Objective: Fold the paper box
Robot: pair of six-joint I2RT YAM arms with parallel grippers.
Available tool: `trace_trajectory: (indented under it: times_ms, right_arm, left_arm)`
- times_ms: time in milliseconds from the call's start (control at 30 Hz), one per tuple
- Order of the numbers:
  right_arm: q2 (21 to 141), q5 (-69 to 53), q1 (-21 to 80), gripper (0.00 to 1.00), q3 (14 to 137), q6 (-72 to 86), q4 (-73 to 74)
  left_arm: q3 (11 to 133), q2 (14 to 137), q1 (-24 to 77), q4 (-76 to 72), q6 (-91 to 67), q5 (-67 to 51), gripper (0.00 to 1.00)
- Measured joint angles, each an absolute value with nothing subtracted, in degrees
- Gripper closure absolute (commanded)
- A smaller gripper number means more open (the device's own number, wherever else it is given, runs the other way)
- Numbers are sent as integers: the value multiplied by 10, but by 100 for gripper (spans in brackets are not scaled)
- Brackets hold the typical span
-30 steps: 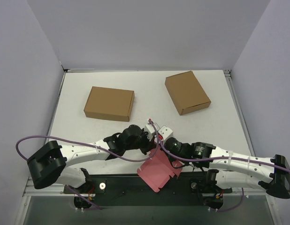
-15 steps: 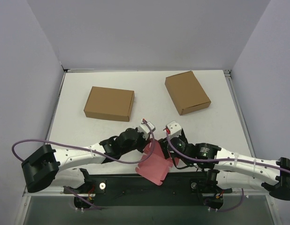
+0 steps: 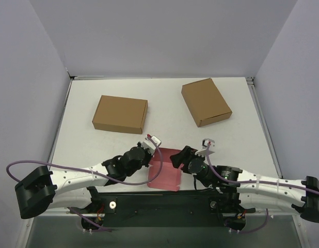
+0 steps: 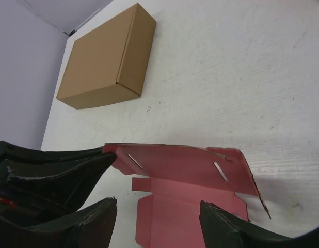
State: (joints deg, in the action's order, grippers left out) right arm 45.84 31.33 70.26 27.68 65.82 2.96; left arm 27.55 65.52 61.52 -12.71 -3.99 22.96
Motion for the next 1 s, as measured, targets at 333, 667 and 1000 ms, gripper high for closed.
trace_trajectory:
  times_ms: [333, 667, 1000]
  right_arm:
    - [575, 326, 706, 43, 263, 789, -114]
    - [602, 364, 705, 57, 262, 885, -145]
    - [608, 367, 693, 58, 246, 962, -148]
  left_arm:
    - [234, 653, 638, -190, -25, 267, 100]
    - [201, 646, 657, -242, -19, 287, 100]
    - [191, 645, 683, -277, 8, 317, 100]
